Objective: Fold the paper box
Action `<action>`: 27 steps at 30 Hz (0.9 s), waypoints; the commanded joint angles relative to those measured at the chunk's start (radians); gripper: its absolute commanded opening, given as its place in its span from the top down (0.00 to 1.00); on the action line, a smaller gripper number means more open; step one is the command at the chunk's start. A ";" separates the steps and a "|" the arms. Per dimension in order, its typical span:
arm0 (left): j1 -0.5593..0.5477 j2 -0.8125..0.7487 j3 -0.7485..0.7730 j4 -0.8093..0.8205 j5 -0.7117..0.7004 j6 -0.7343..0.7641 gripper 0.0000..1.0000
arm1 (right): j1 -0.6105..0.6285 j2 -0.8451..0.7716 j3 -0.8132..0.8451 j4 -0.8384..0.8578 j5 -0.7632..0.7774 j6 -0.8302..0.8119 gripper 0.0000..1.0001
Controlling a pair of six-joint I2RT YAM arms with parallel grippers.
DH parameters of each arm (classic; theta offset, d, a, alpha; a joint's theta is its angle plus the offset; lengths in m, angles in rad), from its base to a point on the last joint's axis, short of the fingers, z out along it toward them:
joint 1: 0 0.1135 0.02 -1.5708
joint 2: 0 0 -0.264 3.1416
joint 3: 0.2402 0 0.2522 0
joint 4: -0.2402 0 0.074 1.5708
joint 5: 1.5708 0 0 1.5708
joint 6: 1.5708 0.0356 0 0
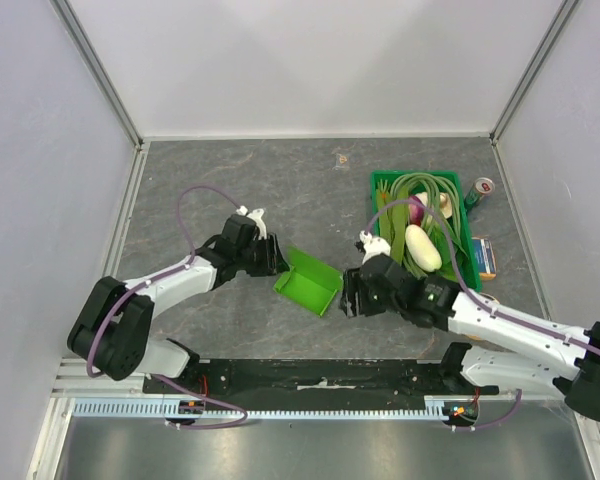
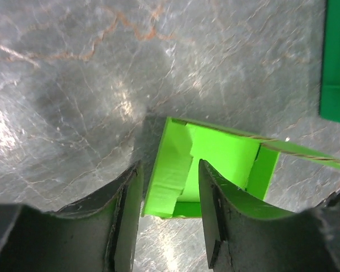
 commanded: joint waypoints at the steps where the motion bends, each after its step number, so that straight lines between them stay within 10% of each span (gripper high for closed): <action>1: -0.002 0.034 -0.059 0.123 0.086 -0.027 0.50 | 0.074 -0.047 -0.139 0.338 0.005 0.252 0.33; 27: -0.085 0.048 -0.106 0.172 -0.034 -0.035 0.73 | 0.056 0.327 -0.250 0.745 0.160 0.413 0.50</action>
